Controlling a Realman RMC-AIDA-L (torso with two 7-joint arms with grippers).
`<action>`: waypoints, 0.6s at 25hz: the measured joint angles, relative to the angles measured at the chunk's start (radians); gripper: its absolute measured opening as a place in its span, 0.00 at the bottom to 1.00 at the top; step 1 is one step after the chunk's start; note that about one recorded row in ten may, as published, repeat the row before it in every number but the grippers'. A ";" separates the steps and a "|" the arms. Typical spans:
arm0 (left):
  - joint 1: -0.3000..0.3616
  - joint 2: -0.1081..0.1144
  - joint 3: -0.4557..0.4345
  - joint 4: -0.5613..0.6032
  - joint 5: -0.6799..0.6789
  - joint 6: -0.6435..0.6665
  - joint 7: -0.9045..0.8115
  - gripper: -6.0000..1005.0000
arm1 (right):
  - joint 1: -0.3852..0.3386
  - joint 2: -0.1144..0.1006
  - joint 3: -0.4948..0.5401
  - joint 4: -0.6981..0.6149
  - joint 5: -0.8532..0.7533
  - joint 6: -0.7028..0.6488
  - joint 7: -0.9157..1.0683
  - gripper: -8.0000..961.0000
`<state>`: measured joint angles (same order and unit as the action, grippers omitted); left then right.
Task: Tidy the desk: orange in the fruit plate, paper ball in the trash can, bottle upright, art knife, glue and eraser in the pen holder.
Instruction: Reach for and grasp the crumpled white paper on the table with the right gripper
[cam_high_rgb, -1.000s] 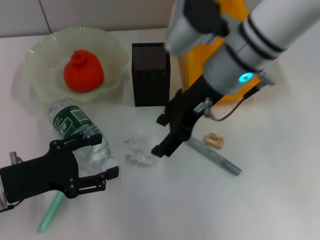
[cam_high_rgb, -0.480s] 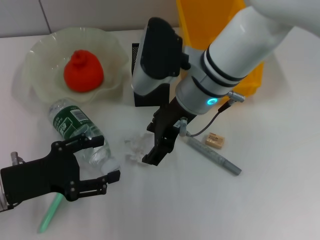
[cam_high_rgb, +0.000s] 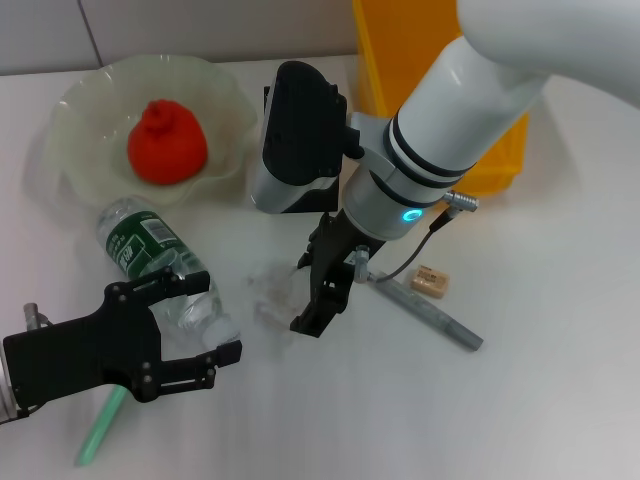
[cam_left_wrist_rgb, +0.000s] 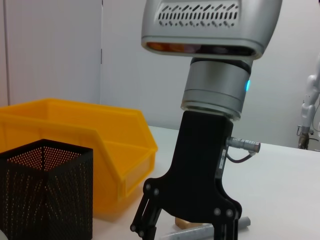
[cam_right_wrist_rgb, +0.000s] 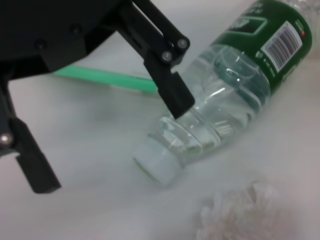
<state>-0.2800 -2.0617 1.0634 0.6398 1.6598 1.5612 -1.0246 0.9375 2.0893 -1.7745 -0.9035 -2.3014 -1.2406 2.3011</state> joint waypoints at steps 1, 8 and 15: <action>-0.001 0.000 0.000 0.000 0.000 0.000 0.000 0.86 | 0.004 0.000 -0.001 0.008 -0.001 0.003 0.000 0.85; -0.001 0.000 0.001 0.000 0.000 -0.001 0.001 0.86 | 0.014 0.000 -0.003 0.015 -0.014 0.005 0.002 0.79; -0.006 0.000 0.001 0.000 0.000 -0.001 0.001 0.86 | 0.018 0.000 -0.004 0.024 -0.023 0.008 0.003 0.59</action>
<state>-0.2864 -2.0617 1.0646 0.6397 1.6597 1.5599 -1.0232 0.9558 2.0894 -1.7788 -0.8792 -2.3246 -1.2330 2.3038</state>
